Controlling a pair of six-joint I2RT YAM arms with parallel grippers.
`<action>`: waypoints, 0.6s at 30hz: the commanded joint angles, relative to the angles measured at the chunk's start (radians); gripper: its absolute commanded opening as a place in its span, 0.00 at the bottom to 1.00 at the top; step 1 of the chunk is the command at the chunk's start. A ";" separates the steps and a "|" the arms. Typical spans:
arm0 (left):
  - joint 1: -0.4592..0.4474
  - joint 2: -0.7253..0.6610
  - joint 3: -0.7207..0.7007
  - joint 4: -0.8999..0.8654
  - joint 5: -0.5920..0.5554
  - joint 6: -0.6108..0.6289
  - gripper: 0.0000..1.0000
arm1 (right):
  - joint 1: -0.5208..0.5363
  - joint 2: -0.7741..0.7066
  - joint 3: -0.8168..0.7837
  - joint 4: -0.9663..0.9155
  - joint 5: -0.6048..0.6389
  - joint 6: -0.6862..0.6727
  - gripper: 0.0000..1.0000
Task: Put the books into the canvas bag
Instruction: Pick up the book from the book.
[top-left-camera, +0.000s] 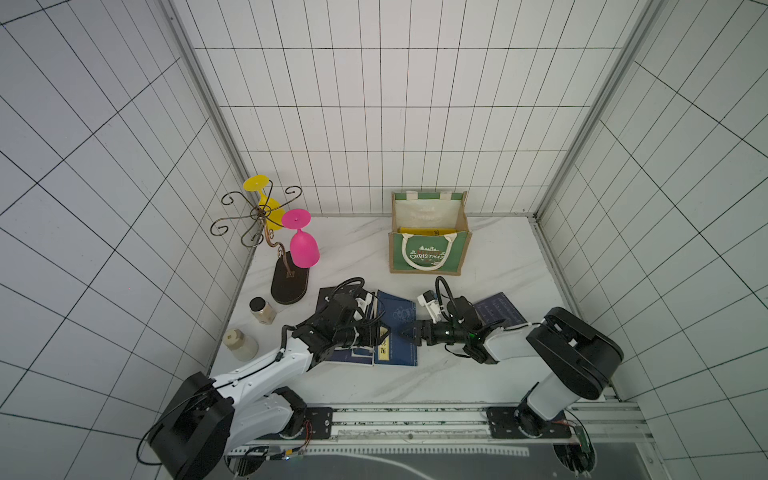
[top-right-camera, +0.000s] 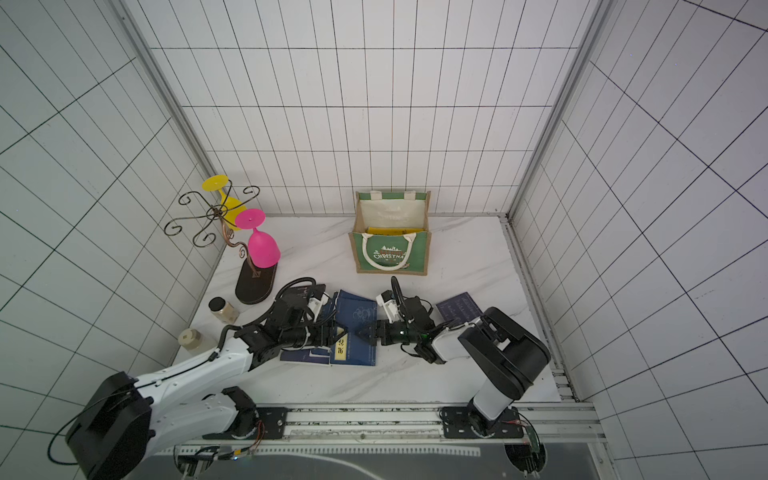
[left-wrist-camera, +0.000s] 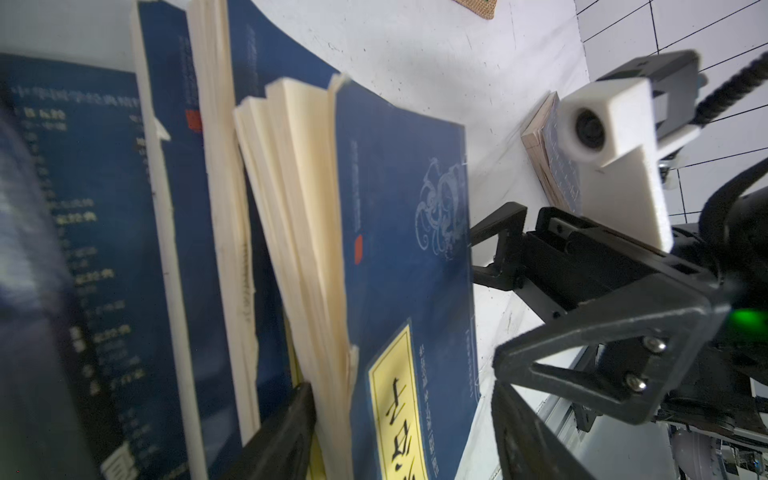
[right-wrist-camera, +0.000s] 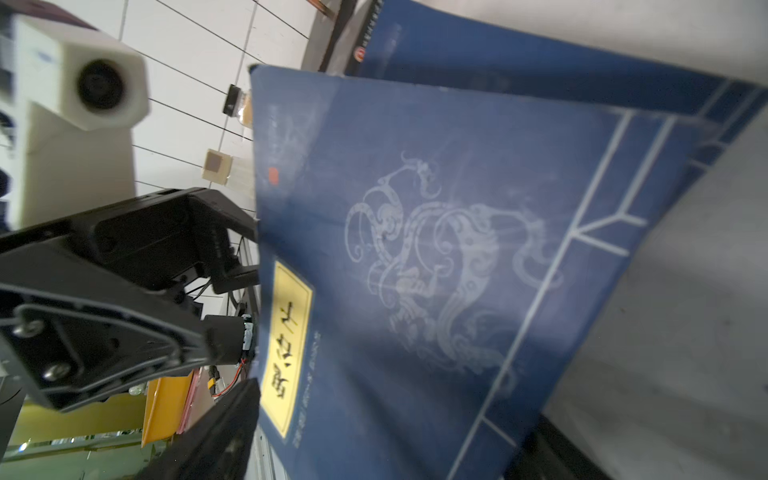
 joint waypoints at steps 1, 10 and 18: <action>-0.003 0.003 -0.002 0.056 0.035 -0.001 0.67 | 0.022 -0.053 -0.036 0.143 -0.075 0.015 0.80; 0.000 -0.006 0.013 0.059 0.064 0.007 0.68 | 0.018 -0.096 -0.048 0.105 -0.037 0.004 0.32; 0.021 -0.163 0.083 -0.046 0.081 0.091 0.87 | -0.031 -0.280 0.015 -0.190 -0.053 -0.114 0.00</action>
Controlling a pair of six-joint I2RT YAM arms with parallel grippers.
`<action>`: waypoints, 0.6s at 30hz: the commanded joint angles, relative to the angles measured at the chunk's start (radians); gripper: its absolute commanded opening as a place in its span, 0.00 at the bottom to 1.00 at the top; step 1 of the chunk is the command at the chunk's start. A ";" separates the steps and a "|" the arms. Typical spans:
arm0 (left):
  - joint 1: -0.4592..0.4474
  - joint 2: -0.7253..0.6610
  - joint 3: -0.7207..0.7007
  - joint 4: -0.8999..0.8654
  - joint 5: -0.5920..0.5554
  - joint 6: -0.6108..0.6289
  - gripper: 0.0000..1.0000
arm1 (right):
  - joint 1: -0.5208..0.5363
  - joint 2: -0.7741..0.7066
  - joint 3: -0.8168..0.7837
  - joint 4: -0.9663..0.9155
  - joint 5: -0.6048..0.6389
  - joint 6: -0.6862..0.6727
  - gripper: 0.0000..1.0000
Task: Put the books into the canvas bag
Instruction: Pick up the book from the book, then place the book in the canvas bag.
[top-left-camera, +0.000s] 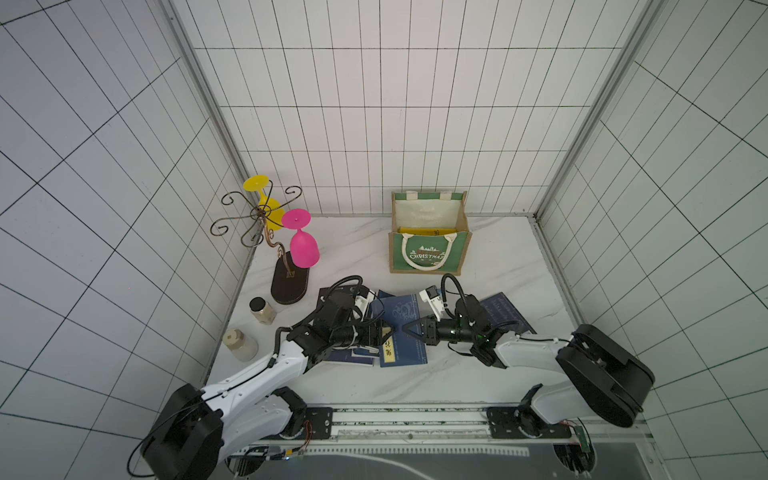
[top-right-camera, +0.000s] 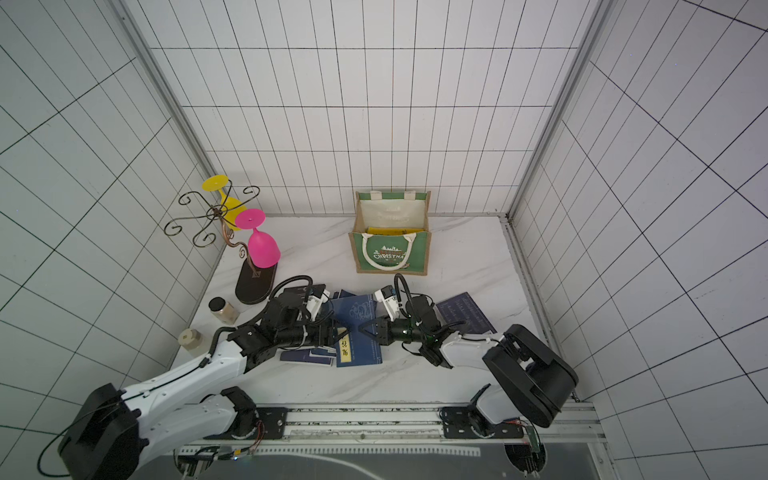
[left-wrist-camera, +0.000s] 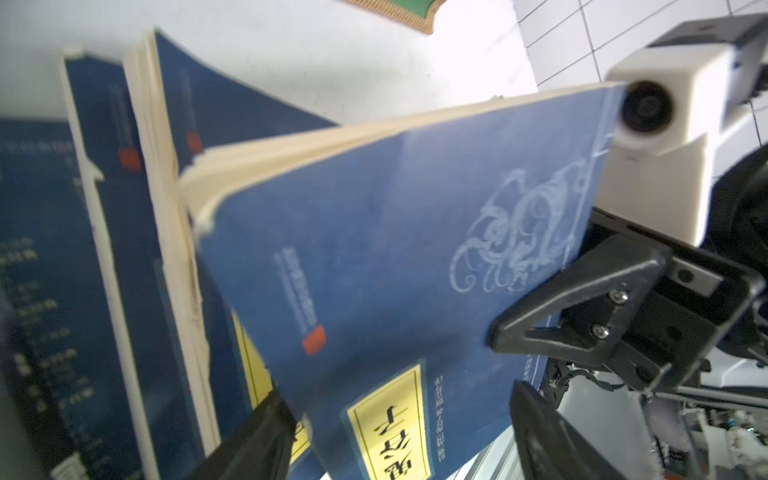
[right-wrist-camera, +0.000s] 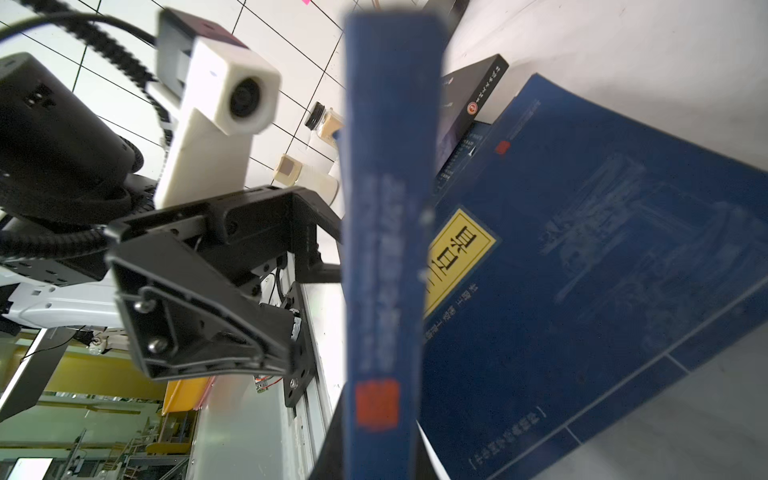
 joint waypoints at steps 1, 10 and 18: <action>0.014 -0.086 0.061 -0.043 0.015 0.063 0.90 | -0.035 -0.095 0.045 -0.160 -0.047 -0.099 0.00; 0.050 -0.163 0.163 -0.155 0.155 0.203 0.97 | -0.096 -0.260 0.172 -0.515 -0.407 -0.267 0.00; 0.050 -0.157 0.169 -0.092 0.356 0.203 0.97 | -0.098 -0.336 0.229 -0.594 -0.540 -0.286 0.00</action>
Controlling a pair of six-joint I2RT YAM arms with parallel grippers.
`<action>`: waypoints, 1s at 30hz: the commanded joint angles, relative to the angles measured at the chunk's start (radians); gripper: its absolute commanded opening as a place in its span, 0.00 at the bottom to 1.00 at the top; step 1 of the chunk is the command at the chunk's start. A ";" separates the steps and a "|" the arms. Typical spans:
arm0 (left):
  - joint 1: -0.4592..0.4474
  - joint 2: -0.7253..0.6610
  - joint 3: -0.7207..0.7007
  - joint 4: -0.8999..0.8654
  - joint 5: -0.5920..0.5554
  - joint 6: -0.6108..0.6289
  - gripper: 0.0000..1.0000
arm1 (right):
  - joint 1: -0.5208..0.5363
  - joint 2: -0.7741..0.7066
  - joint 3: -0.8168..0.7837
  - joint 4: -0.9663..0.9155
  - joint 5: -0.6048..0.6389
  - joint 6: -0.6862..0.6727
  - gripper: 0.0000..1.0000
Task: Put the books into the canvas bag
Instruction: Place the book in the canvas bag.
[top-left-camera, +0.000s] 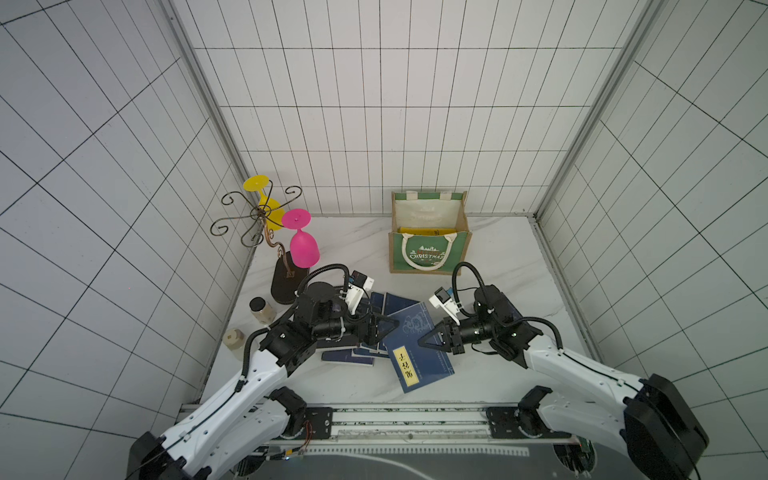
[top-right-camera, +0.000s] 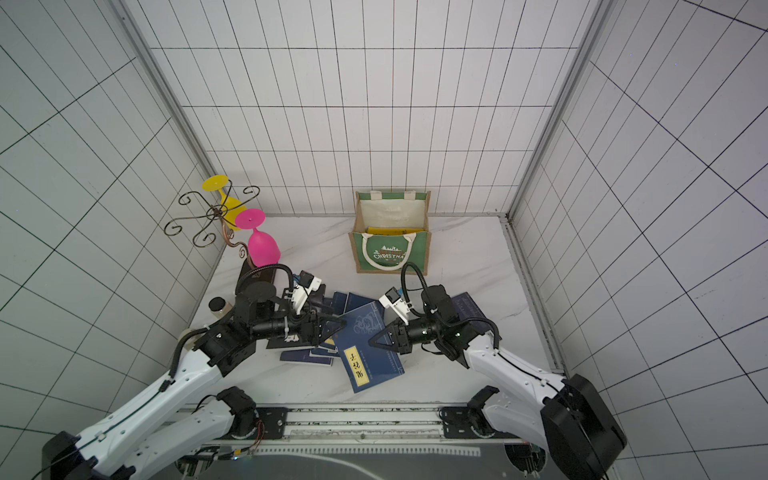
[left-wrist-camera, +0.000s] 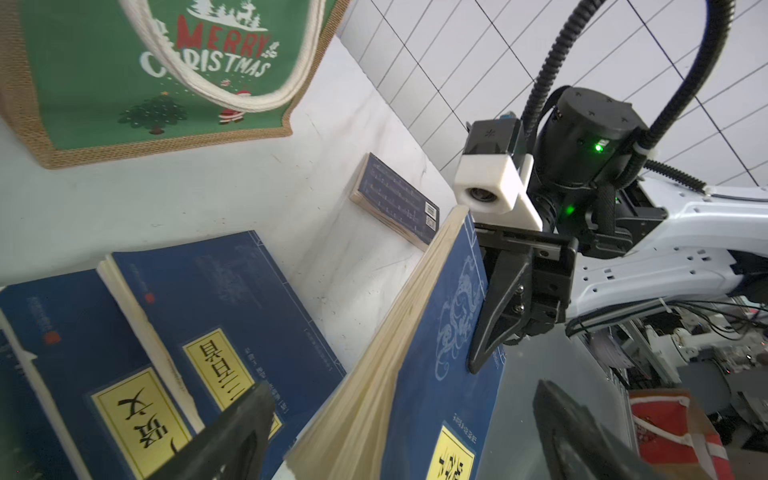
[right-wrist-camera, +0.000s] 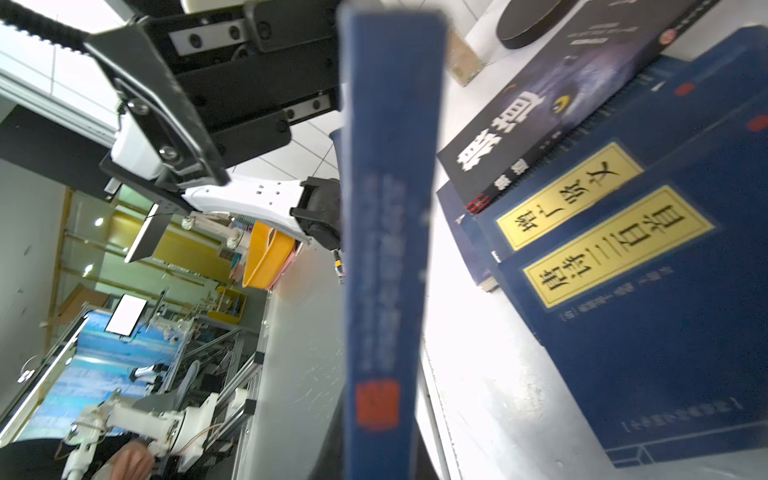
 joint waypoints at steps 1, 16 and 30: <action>0.002 0.007 0.034 0.014 0.138 0.037 0.97 | -0.006 -0.025 0.128 -0.054 -0.123 -0.048 0.00; -0.007 0.035 0.085 -0.032 0.244 0.111 0.00 | -0.066 -0.016 0.196 -0.085 -0.191 -0.079 0.24; 0.108 -0.164 0.005 0.521 0.049 -0.327 0.00 | -0.074 -0.209 -0.298 0.869 0.205 0.453 0.85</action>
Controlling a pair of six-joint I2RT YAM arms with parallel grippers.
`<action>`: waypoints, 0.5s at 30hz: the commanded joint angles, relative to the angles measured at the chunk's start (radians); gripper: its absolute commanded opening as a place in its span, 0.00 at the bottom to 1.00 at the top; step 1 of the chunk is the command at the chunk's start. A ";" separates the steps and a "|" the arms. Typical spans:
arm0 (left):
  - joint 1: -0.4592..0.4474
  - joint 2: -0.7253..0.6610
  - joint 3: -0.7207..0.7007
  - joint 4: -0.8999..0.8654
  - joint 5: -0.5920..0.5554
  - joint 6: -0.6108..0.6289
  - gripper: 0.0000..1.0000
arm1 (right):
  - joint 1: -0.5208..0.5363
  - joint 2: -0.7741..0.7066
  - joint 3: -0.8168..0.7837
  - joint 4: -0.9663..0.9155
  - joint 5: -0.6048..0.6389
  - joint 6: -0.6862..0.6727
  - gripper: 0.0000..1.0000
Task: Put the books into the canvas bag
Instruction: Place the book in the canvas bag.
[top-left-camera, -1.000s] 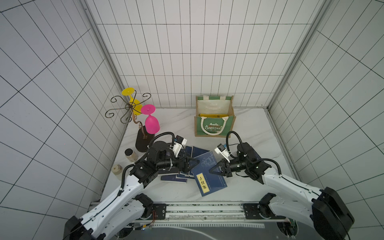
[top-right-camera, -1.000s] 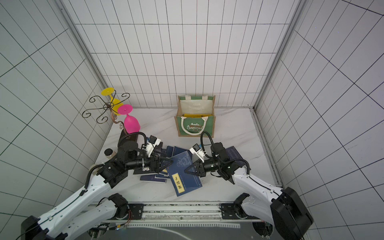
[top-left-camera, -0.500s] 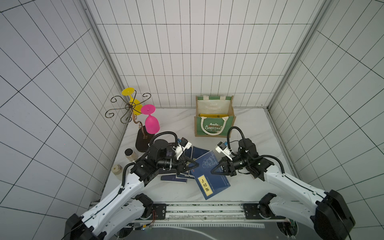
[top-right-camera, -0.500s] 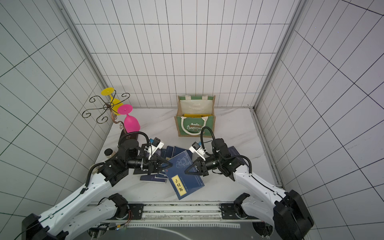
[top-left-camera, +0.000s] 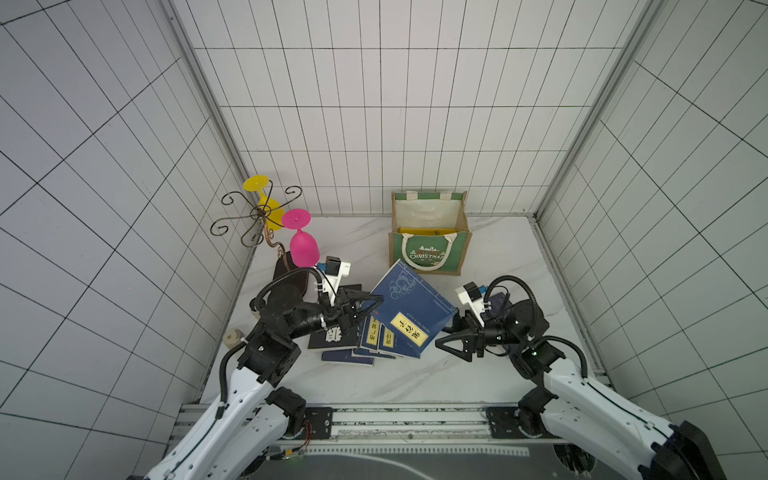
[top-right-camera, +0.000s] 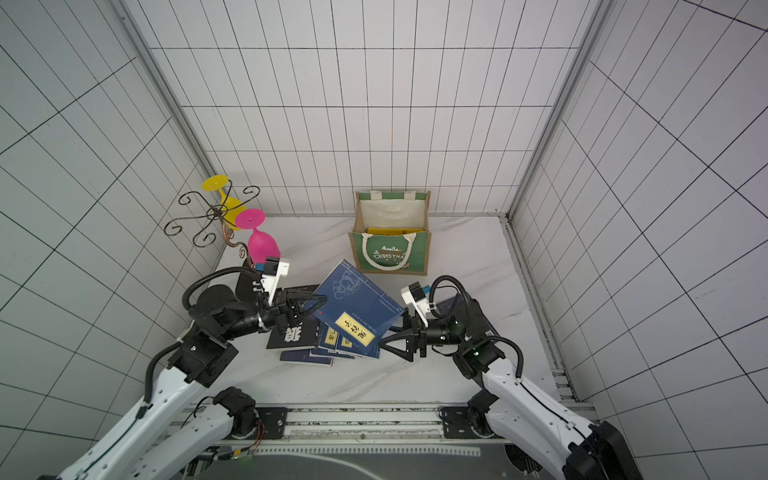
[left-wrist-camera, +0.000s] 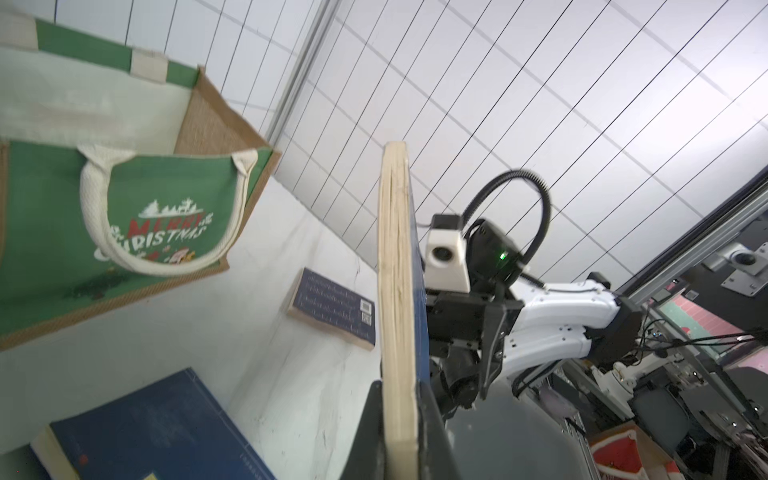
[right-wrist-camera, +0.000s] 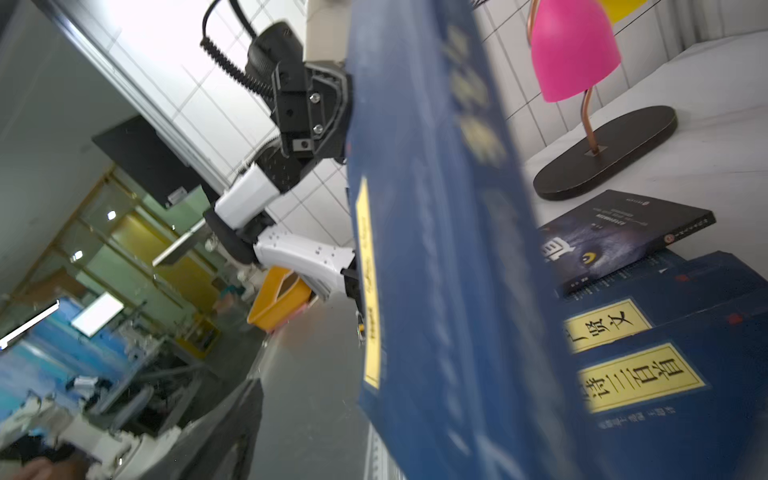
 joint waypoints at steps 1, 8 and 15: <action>0.004 0.008 -0.022 0.223 -0.036 -0.126 0.00 | -0.005 0.048 -0.091 0.368 0.153 0.197 0.85; 0.004 0.021 -0.066 0.308 -0.056 -0.185 0.00 | 0.062 0.221 -0.059 0.676 0.246 0.302 0.85; 0.004 -0.005 -0.081 0.253 -0.084 -0.151 0.00 | 0.087 0.280 0.003 0.697 0.272 0.310 0.31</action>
